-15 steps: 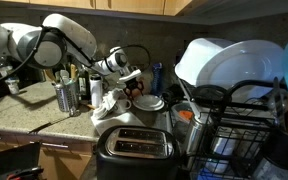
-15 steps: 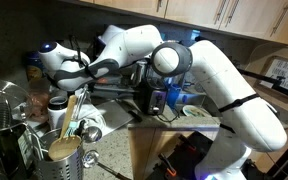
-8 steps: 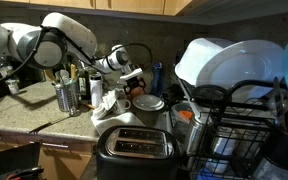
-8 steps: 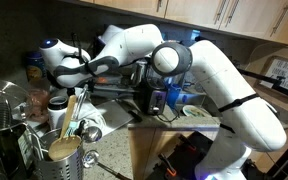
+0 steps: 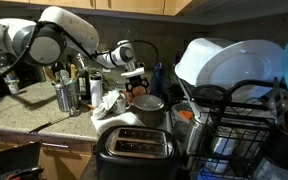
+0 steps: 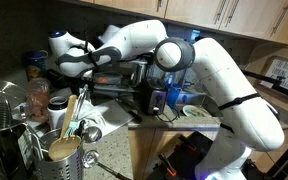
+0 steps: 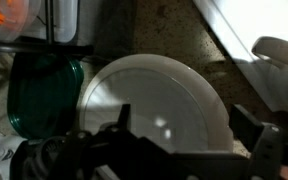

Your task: Wipe the white bowl with the white towel and then put the bowl in the bigger white bowl

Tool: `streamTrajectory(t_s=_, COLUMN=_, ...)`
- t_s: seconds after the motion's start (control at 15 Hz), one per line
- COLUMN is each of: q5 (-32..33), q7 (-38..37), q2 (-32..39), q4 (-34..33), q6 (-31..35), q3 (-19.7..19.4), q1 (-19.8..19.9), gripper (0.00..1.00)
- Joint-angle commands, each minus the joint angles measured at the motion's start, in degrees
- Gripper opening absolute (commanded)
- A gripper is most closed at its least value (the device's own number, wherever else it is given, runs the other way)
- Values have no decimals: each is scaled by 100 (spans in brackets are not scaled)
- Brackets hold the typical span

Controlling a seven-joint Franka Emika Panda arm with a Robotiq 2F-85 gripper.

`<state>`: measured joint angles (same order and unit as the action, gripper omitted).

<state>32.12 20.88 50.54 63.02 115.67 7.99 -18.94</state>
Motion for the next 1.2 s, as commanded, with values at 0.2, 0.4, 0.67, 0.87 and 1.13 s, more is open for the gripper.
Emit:
streamTrajectory(t_s=0.2, q5=-659, q7=-1190, q2=-1159, q4=1543, q6=128, q3=100, q1=343, gripper=100)
streamTrajectory(t_s=0.4, q5=-1117, q7=-1521, q2=-1691, q4=2303, q6=257, q3=209, q1=495, gripper=100)
streamTrajectory(t_s=0.67, q5=-1847, q7=-1740, q2=-2373, q4=3183, q6=543, q3=131, q1=492, gripper=100)
streamTrajectory(t_s=0.87, q5=-2208, q7=-1933, q2=-2824, q4=3733, q6=723, q3=133, q1=513, gripper=100)
streamTrajectory(t_s=1.13, q5=-2651, q7=-1854, q2=-3279, q4=4268, q6=799, q3=199, q1=559, gripper=100)
